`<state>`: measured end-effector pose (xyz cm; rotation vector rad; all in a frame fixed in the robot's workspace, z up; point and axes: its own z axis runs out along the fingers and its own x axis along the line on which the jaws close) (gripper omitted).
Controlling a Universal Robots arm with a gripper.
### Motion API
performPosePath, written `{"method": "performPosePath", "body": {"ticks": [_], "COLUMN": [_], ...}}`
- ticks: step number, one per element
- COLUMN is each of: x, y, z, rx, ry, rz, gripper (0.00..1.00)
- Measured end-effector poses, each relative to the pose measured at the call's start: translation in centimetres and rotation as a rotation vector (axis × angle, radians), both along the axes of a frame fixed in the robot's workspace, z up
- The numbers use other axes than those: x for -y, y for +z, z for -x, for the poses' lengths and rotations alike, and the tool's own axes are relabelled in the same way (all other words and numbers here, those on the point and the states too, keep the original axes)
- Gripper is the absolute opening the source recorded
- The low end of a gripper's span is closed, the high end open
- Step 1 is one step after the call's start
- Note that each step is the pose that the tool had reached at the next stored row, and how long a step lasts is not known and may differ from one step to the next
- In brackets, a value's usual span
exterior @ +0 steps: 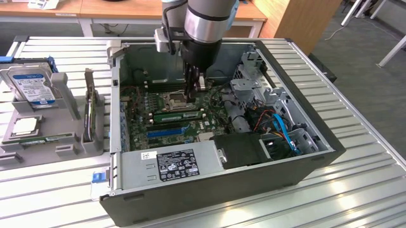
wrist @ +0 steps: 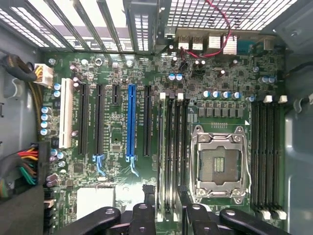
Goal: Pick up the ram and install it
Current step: 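Insert the ram into the slot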
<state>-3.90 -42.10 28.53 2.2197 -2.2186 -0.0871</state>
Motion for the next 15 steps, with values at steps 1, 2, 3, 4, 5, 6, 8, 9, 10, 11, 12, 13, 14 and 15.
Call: {"method": "performPosePath", "body": {"ticks": [1, 2, 3, 4, 5, 6, 8, 9, 10, 11, 12, 13, 14, 15], "x": [0.0, 0.0, 0.0, 0.0, 0.0, 0.0, 0.0, 0.0, 0.0, 0.0, 0.0, 0.0, 0.0, 0.0], "y": [0.22, 0.42, 0.59, 0.78, 0.98, 1.17, 1.49, 1.66, 1.8, 1.95, 2.07, 2.19, 2.27, 2.28], "z": [0.0, 0.0, 0.0, 0.0, 0.0, 0.0, 0.0, 0.0, 0.0, 0.0, 0.0, 0.0, 0.0, 0.0], "rx": [0.0, 0.0, 0.0, 0.0, 0.0, 0.0, 0.0, 0.0, 0.0, 0.0, 0.0, 0.0, 0.0, 0.0], "ry": [0.0, 0.0, 0.0, 0.0, 0.0, 0.0, 0.0, 0.0, 0.0, 0.0, 0.0, 0.0, 0.0, 0.0], "rz": [0.0003, 0.0008, 0.0012, 0.0017, 0.0019, 0.0021, 0.0024, 0.0025, 0.0025, 0.0025, 0.0027, 0.003, 0.0032, 0.0031], "gripper": [0.31, 0.31, 0.31, 0.31, 0.31, 0.31, 0.31, 0.31, 0.31, 0.31, 0.31, 0.31, 0.31, 0.31]}}
